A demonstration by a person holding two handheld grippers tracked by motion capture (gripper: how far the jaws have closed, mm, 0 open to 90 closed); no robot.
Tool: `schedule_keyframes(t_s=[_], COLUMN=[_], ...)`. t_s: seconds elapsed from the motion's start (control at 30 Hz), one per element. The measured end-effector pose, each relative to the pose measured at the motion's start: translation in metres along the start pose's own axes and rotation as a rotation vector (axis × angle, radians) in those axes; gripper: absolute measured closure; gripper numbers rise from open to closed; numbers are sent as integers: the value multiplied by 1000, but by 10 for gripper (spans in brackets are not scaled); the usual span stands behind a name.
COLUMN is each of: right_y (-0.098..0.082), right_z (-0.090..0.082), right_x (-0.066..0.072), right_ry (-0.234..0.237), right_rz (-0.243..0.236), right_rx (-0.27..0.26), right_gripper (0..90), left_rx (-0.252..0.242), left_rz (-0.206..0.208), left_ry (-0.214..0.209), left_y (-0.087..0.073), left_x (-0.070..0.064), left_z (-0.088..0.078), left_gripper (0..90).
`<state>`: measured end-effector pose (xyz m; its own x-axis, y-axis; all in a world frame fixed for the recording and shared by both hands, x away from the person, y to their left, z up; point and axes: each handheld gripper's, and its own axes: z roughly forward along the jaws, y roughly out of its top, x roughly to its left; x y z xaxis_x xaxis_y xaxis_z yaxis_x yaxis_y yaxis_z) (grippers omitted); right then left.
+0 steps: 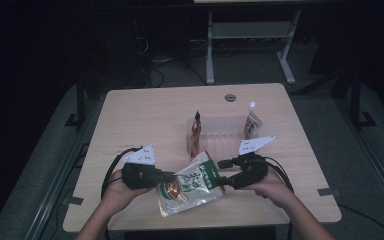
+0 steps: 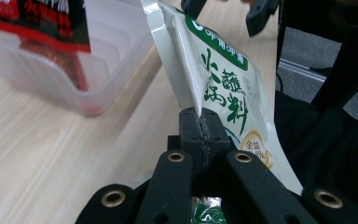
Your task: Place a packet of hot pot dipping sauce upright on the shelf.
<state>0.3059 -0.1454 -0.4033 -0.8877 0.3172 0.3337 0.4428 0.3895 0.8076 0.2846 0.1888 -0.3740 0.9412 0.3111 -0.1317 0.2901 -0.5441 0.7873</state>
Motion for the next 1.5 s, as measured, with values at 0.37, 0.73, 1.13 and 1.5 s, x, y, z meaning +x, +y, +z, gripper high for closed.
schedule_keyframes(t_s=[0.37,0.73,1.13,1.5], right_y=[-10,-12,-11,-10], right_z=[13,12,13,12], right_x=[-5,-6,-1,1], right_ry=[92,136,179,181], right_rz=[52,55,34,6], right_rx=[8,11,-7,-13], right_gripper=[328,532,767,889], left_rx=[-14,-19,-29,-23], left_rz=[48,63,82,89], left_ry=[-25,-24,2,0], left_y=[6,3,-1,-5], left_x=[-5,-1,2,5], left_z=[12,12,13,16], left_gripper=[900,900,897,887])
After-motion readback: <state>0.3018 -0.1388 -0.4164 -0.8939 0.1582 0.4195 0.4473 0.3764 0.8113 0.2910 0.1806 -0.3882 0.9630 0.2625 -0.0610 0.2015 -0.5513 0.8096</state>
